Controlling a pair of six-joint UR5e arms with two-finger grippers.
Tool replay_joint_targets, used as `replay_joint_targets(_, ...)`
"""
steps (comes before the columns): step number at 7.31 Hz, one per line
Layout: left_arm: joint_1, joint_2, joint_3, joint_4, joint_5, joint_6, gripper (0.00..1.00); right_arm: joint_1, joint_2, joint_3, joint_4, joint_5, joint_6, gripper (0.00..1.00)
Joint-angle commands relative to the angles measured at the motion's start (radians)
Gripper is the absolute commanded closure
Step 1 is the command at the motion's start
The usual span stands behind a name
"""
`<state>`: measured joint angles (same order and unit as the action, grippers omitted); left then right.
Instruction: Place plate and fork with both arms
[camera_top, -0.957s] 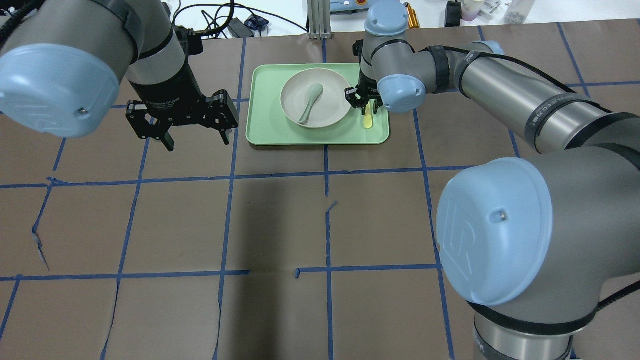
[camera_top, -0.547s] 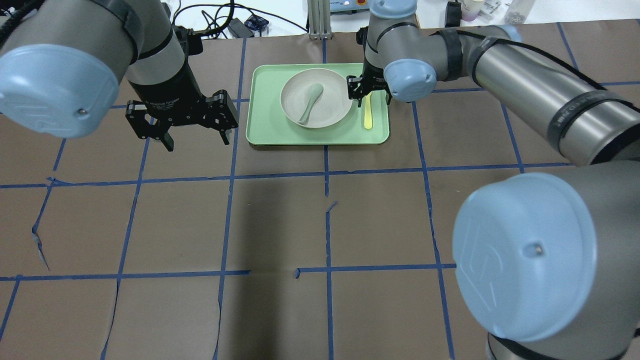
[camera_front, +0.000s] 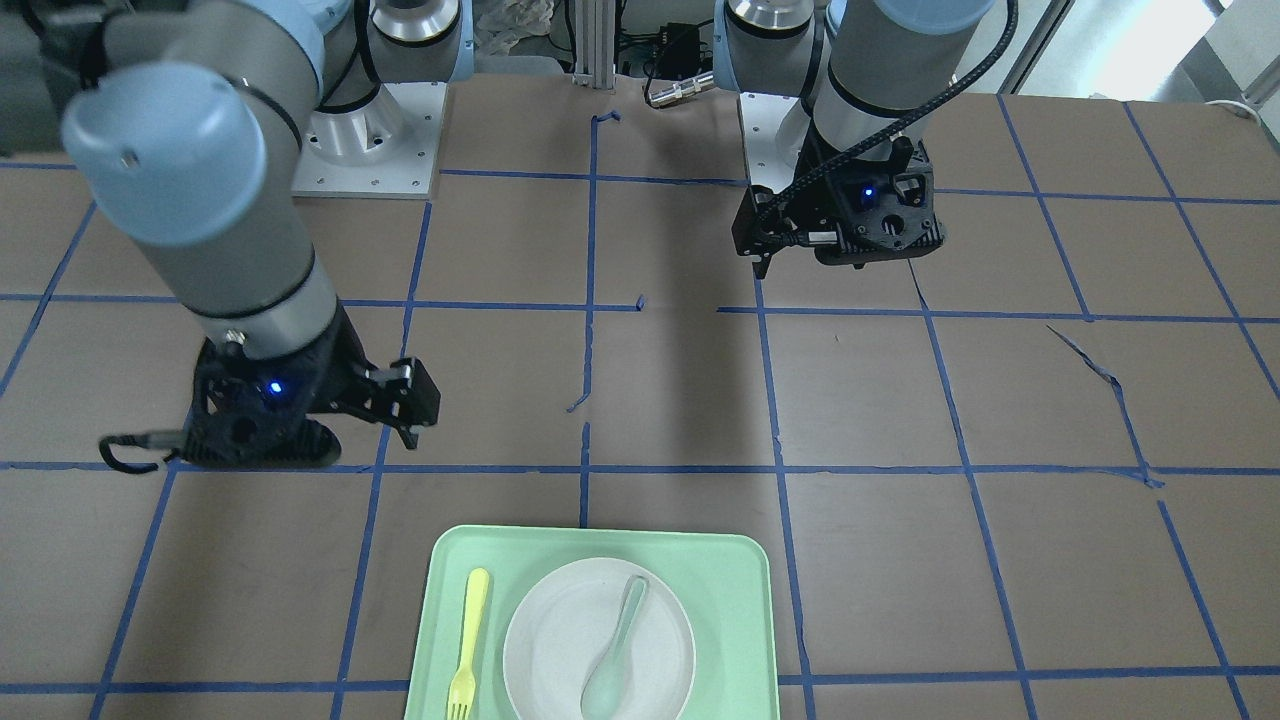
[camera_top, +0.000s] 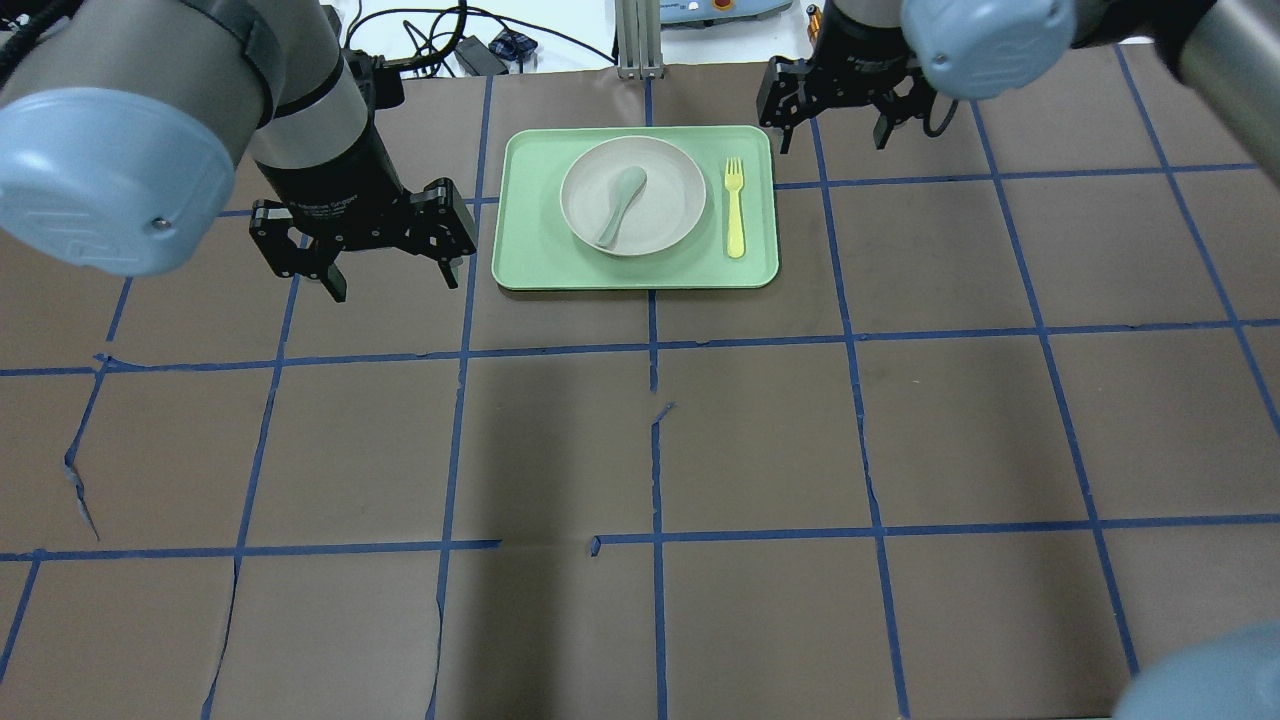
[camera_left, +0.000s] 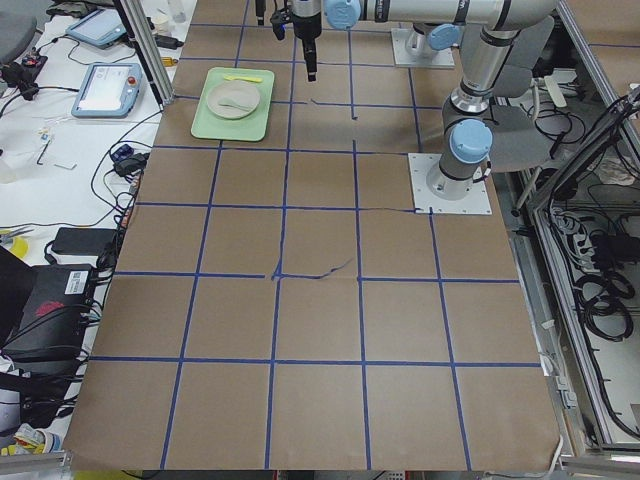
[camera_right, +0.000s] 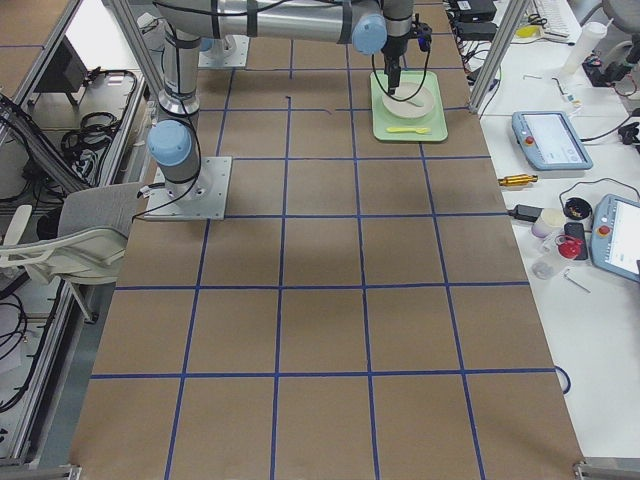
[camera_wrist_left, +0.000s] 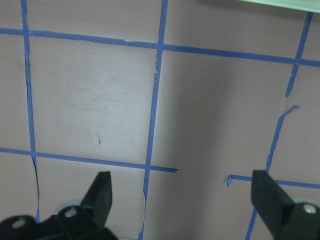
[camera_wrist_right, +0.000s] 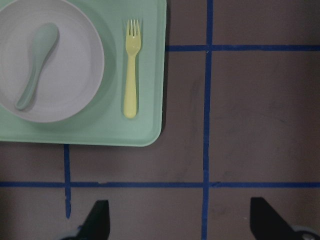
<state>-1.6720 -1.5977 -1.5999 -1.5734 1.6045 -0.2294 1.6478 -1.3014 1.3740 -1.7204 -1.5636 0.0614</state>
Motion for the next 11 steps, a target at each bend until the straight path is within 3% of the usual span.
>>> replay_joint_targets(1, 0.0, 0.004, 0.0, 0.0, 0.002, -0.001, 0.0, -0.014, -0.187, 0.116, 0.055, -0.004, -0.034, 0.0)
replay_joint_targets(2, -0.002, 0.004, 0.0, -0.003, 0.002, -0.001, 0.0, -0.014, -0.225, 0.164, 0.051, -0.007, -0.034, 0.0)
replay_joint_targets(11, -0.003, 0.022, 0.025, -0.013, -0.003, 0.013, 0.0, -0.006, -0.22, 0.16, 0.071, -0.038, -0.034, 0.0)
